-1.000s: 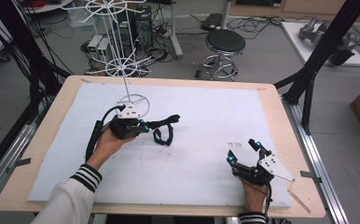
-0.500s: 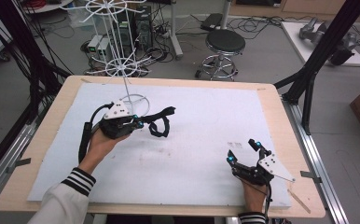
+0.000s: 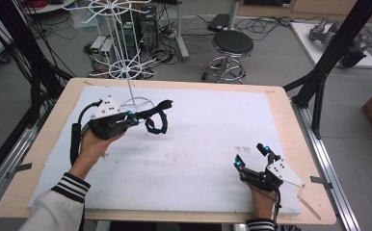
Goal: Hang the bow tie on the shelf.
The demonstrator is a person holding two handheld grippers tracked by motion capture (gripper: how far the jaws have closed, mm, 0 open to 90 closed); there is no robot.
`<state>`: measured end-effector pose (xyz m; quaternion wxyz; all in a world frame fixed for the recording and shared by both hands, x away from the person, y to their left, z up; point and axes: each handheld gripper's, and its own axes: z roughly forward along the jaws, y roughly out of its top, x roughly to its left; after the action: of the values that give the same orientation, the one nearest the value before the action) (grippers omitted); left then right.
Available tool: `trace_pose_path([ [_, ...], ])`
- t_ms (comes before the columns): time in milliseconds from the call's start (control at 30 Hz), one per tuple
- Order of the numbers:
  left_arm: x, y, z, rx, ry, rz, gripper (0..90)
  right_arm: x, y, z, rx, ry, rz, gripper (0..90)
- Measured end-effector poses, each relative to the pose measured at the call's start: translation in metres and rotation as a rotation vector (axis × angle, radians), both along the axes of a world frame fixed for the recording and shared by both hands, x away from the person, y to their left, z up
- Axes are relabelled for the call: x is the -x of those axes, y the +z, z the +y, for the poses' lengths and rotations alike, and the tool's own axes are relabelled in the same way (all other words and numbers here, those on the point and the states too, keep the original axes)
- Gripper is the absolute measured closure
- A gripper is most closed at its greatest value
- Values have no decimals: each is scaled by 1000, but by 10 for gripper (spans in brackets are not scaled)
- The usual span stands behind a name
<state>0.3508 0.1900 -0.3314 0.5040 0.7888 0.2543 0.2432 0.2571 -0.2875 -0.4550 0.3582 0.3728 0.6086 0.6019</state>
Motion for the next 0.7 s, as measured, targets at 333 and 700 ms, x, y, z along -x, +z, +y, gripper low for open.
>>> trace_pose_path([
  [333,2,19,17,47,50,-50,874,0,0,0,0,0,1,107],
  [700,4,28,24,63,85,-77,874,0,0,0,1,0,2,107],
])
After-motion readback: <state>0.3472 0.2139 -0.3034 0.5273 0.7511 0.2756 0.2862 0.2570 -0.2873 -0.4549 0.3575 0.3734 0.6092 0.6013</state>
